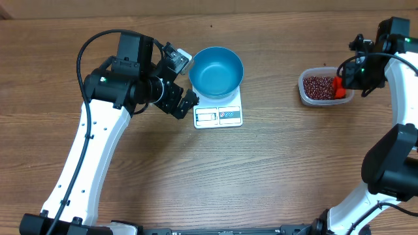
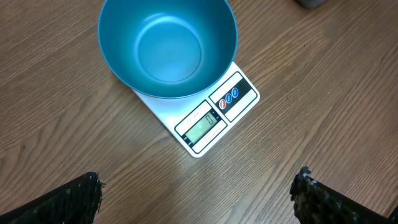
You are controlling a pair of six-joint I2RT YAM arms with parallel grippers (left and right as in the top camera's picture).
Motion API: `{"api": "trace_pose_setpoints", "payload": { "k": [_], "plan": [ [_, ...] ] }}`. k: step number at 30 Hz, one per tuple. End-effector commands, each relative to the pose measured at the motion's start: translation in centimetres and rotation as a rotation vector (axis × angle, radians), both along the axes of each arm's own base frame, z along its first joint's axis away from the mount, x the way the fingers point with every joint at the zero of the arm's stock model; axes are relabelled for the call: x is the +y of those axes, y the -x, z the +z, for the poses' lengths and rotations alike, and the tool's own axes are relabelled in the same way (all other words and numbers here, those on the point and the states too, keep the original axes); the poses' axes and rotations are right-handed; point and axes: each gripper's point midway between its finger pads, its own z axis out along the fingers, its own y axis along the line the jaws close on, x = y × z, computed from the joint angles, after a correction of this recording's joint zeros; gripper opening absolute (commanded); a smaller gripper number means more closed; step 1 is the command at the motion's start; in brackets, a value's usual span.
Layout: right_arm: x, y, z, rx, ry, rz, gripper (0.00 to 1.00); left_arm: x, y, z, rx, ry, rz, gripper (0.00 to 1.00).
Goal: Scoop item into bowl and weigh 150g on scale
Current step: 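Lower the red scoop with the right gripper into the red beans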
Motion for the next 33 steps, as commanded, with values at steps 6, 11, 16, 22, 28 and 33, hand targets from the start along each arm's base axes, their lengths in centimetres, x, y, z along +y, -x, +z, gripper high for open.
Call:
{"api": "trace_pose_setpoints", "payload": {
  "k": [6,11,16,22,28,33],
  "plan": [
    [2.1,0.6,-1.6,0.034,-0.155,-0.059,0.04,0.3,0.3,0.6,-0.025,-0.006,-0.013,1.00],
    [3.5,1.3,-2.5,0.052,-0.239,-0.052,0.04,0.3,0.3,0.6,-0.025,-0.006,-0.013,1.00],
    [4.2,1.0,-1.7,0.016,-0.370,-0.067,0.04,0.2,0.3,0.6,-0.025,-0.006,-0.013,1.00],
    [3.0,1.2,-0.7,-0.015,-0.500,-0.145,0.04,0.2,0.3,0.6,-0.025,-0.006,-0.013,1.00],
    [1.3,1.9,-0.1,-0.027,-0.564,-0.207,0.04,0.3,0.3,0.6,-0.025,-0.006,-0.013,0.99],
    [1.0,1.8,1.0,-0.068,-0.658,-0.233,0.04,0.3,0.3,0.6,-0.025,-0.006,-0.013,1.00]
  ]
}}
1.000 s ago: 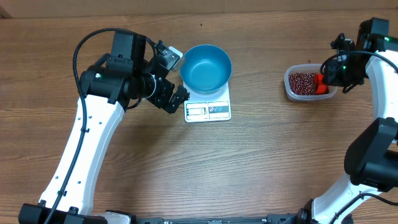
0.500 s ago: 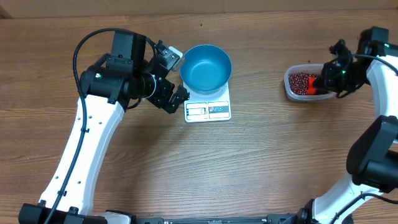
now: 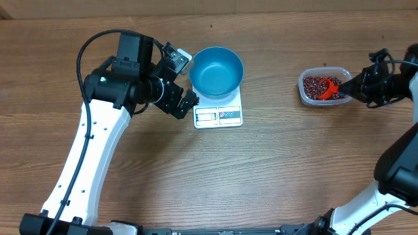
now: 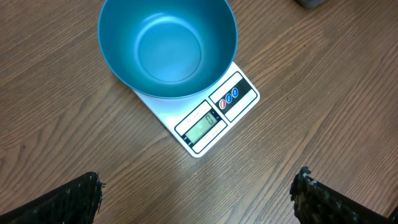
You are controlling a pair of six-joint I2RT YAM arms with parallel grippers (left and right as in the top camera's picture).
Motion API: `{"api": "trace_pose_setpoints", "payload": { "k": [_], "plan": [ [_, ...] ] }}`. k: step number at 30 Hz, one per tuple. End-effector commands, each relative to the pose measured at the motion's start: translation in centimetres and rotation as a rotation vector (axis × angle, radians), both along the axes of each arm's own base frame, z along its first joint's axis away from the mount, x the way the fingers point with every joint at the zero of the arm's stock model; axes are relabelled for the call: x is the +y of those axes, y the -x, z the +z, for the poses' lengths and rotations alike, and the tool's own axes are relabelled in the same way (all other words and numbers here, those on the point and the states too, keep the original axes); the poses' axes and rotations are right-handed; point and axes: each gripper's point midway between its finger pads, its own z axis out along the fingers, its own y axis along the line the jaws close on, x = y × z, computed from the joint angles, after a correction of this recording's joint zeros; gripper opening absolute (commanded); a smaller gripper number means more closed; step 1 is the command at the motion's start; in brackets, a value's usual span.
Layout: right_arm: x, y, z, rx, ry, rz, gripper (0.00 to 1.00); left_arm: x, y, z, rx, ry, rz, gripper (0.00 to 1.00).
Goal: Scoop item into bowl and weigh 150g on scale
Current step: 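Lower the red scoop with the right gripper into the red beans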
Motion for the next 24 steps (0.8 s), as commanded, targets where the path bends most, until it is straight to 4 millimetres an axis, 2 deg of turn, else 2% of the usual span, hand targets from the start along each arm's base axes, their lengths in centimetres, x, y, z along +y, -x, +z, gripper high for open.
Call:
{"api": "trace_pose_setpoints", "payload": {
  "k": [1,12,18,24],
  "plan": [
    [0.2,-0.1,1.0,-0.039,-0.115,-0.030,0.04,0.3,0.3,0.6,-0.025,-0.006,-0.013,0.99],
    [-2.1,0.5,2.3,-0.090,-0.205,-0.108,0.04,0.3,0.3,0.6,-0.025,-0.006,-0.013,1.00],
    [-1.8,0.8,3.7,-0.177,-0.271,-0.059,0.04,0.3,0.3,0.6,-0.026,-0.006,-0.013,1.00],
    [-0.5,0.8,5.7,-0.267,-0.371,-0.019,0.04,0.3,0.3,0.6,-0.025,-0.006,-0.013,1.00]
  ]
}}
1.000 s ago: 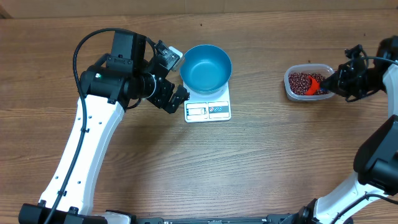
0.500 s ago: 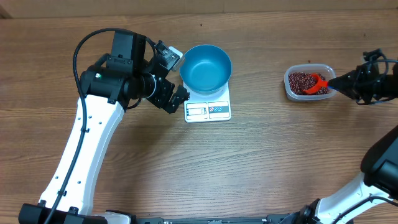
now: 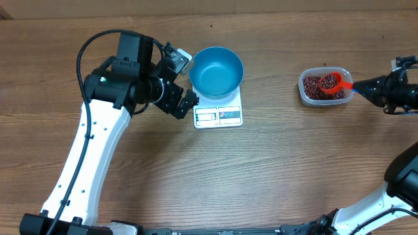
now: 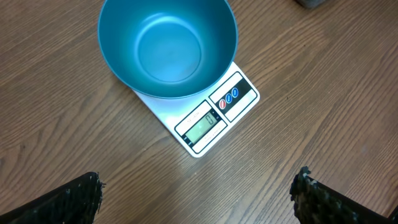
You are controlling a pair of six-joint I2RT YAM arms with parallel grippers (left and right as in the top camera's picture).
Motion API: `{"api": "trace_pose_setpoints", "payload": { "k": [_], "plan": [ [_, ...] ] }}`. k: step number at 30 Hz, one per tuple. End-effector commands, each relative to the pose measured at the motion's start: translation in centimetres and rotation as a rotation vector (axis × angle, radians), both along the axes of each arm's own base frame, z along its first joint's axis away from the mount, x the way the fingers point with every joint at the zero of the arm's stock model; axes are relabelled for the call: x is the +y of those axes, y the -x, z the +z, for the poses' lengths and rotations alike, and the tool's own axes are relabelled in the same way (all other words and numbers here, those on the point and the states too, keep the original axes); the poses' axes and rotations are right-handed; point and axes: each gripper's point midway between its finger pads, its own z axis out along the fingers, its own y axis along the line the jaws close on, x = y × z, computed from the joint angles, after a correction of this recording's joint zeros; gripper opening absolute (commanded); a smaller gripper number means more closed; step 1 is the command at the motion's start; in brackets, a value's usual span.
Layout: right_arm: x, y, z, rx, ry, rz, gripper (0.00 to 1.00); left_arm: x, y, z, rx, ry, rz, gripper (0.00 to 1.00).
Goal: Scoop item into bowl and weigh 150g on scale
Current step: 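Lower the red scoop with the right gripper into the red beans, then lift the filled scoop with the right gripper over the teal bowl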
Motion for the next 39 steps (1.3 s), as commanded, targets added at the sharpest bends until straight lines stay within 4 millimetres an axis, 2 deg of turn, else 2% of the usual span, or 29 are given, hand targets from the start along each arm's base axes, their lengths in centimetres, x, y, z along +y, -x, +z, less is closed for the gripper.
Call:
{"api": "trace_pose_setpoints", "payload": {
  "k": [1,5,11,27,39],
  "plan": [
    [1.3,-0.6,2.3,-0.156,-0.101,0.042,0.04,0.3,0.3,0.6,-0.025,-0.006,-0.013,0.99],
    [2.2,-0.9,4.0,-0.227,-0.177,0.053,0.04,0.3,0.3,0.6,-0.025,-0.006,-0.013,0.99],
    [4.2,-1.1,5.0,-0.232,-0.244,0.082,0.04,0.3,0.3,0.6,-0.025,-0.006,-0.013,1.00],
    [17.1,-1.7,5.7,-0.228,-0.315,0.394,0.04,0.3,0.3,0.6,-0.025,-0.006,-0.013,1.00],
    [25.3,-4.7,3.1,-0.151,-0.142,0.486,0.04,0.2,0.3,0.6,-0.025,-0.006,-0.013,0.99]
  ]
}}
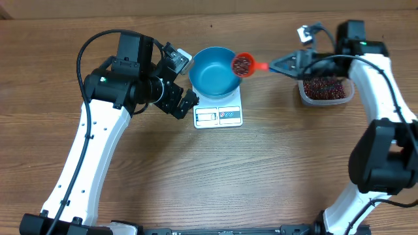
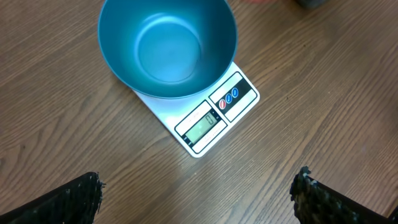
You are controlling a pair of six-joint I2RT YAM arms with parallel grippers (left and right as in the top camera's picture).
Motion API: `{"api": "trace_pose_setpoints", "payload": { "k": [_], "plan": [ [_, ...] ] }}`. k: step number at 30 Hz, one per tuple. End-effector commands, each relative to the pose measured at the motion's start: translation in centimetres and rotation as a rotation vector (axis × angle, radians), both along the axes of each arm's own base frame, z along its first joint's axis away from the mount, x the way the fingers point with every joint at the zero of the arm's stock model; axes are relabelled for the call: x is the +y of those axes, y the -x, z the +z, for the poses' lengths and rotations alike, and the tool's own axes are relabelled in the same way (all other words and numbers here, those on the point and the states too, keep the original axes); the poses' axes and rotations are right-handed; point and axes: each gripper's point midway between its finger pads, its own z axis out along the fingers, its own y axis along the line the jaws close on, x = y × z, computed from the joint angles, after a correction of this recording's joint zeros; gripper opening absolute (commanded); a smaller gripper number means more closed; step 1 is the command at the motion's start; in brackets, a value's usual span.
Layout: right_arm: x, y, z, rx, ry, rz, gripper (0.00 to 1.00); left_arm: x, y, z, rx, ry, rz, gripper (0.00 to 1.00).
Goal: Scoop item into bowl and weigh 150g on scale
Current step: 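Lift the filled scoop with the right gripper over the teal bowl, then tilt the scoop with the right gripper to pour beans into the bowl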
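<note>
The empty blue bowl stands on the white scale. A red scoop heaped with dark red beans hangs level over the bowl's right rim. My right gripper is shut on its handle, reaching in from the right. The clear container of beans sits at the right, partly under the right arm. My left gripper stands open just left of the scale, with only bare table between its fingertips.
Wooden table all round. The right arm crosses above the bean container. The left arm occupies the left side of the table.
My right gripper has moved left with the loaded scoop, from over the bean container to the bowl's right rim. The left arm, bowl and scale have not moved.
My right gripper held the red scoop at the right edge of the bean container. Then the scoop was down in the beans. Then it was level and full over the container, and now it is at the bowl. The left gripper stayed open by the scale throughout.
</note>
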Motion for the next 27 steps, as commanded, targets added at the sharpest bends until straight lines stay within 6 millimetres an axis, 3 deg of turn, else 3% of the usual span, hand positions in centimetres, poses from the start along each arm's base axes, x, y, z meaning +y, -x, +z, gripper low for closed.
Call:
{"api": "trace_pose_setpoints", "payload": {
  "k": [1,6,13,20,27],
  "plan": [
    [2.1,-0.6,-1.5,0.095,0.090,-0.039,0.04,0.2,0.3,0.6,-0.025,-0.006,-0.013,0.99],
    [4.3,-1.7,-2.2,0.016,0.251,-0.052,0.04,0.3,0.3,0.6,-0.025,-0.006,-0.013,1.00],
    [5.7,-3.0,-0.6,-0.107,0.518,-0.108,0.04,0.3,0.3,0.6,-0.025,-0.006,-0.013,1.00],
    [6.3,-3.2,0.9,-0.244,0.800,-0.156,0.04,0.3,0.3,0.6,-0.025,-0.006,-0.013,1.00],
    [8.0,-2.6,1.7,-0.349,0.971,-0.190,0.04,0.3,0.3,0.6,-0.025,-0.006,-0.013,1.00]
  ]
}}
